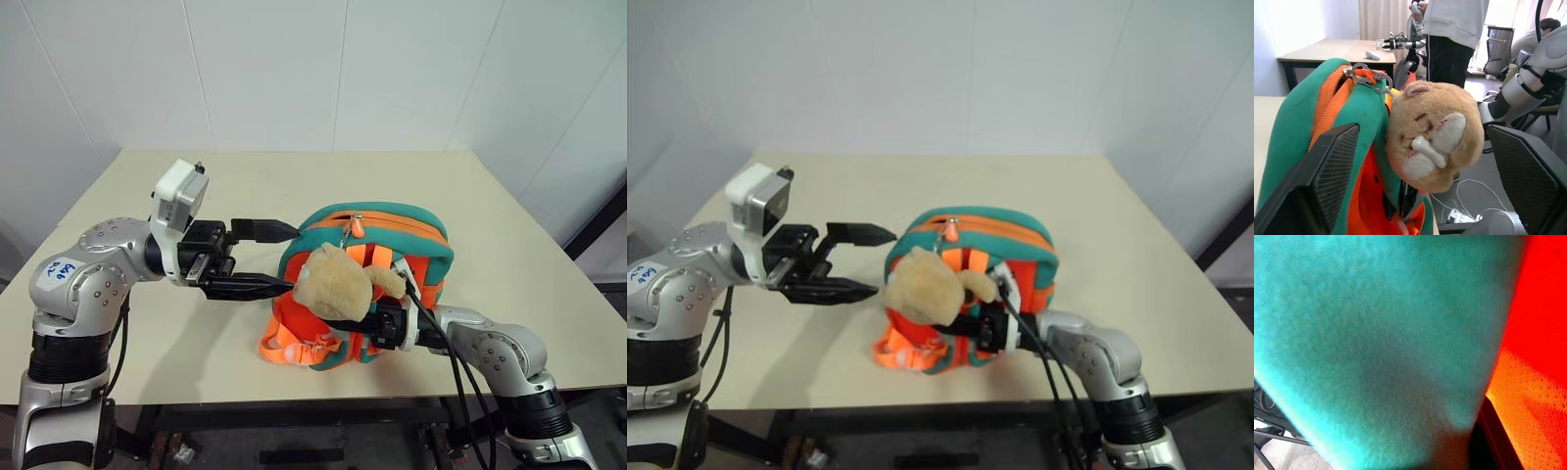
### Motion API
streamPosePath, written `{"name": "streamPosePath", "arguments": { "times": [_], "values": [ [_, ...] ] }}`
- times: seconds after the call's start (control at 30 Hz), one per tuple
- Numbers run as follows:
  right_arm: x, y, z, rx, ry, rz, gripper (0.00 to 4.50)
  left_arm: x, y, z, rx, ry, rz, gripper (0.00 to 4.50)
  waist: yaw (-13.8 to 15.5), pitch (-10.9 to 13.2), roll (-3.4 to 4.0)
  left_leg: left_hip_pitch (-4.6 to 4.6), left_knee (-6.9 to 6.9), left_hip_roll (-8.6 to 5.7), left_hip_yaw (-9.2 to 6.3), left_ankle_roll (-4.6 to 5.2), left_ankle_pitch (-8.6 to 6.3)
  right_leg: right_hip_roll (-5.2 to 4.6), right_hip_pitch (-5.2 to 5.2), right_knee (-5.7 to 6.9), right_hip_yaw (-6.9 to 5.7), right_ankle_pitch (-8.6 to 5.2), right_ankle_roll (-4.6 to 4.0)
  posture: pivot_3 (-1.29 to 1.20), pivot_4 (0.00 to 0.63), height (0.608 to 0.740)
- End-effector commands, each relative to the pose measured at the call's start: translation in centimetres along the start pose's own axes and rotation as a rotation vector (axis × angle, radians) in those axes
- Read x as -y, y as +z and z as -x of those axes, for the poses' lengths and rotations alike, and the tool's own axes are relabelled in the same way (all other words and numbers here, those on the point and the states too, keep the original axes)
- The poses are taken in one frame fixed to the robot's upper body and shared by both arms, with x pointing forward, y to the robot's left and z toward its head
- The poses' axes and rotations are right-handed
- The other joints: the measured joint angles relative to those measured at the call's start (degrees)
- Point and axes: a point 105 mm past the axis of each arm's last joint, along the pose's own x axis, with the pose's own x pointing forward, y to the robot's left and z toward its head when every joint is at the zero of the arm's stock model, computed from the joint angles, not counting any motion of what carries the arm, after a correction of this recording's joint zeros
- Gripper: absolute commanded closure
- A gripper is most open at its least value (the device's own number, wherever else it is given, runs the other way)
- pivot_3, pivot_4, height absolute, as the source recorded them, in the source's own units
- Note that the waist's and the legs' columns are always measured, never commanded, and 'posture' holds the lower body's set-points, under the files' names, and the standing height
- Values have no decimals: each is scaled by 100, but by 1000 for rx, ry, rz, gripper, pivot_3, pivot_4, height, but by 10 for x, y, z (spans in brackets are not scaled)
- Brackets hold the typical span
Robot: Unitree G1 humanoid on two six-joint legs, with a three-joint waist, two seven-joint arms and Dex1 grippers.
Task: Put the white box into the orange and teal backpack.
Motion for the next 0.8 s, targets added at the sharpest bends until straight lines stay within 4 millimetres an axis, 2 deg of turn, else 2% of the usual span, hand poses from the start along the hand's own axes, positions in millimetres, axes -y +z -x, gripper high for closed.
{"name": "streamPosePath", "arguments": {
  "times": [0.03, 0.17, 0.4, 0.6, 0.7, 0.8],
  "values": [
    [-4, 4, -3, 13, 21, 19, 3967, 10, 4, -8, -23, -60, -9, 40, 1, 0, 0, 0, 0, 0, 0, 0, 0, 0, 0, 0, 0, 0, 0, 0, 150, 740],
    [-4, 4, -4, 18, 22, 22, 3967, 10, 0, -18, -27, -93, 5, 40, 1, 0, 0, 0, 0, 0, 1, 0, 0, 0, 0, -2, 1, -1, -1, 0, 150, 740],
    [-4, 4, -5, 21, 24, 23, 3967, -4, -12, -40, -28, -97, -2, 40, 6, 0, 0, 0, 1, 0, 3, 0, 0, 0, 1, -7, 5, -2, -4, 0, 150, 740],
    [-4, 4, -4, 23, 19, 24, 3967, -10, -14, -58, 18, -131, 16, 40, 20, 0, 0, -3, 5, -1, 4, 0, 0, 0, 1, -8, 6, -1, -3, 0, 150, 740],
    [-5, 4, -3, 25, 15, 23, 3967, -10, -11, -59, 44, -136, 12, 646, 8, 0, 0, -3, 8, -1, 5, 1, -1, 0, 2, -12, 9, -1, -3, 0, 150, 740],
    [-5, 4, -3, 26, 10, 22, 3967, -11, -8, -55, 64, -118, 12, 1538, 7, 0, 0, -2, 7, -1, 5, 1, 0, 1, 2, -11, 9, -1, -3, 0, 150, 740]
  ]
}}
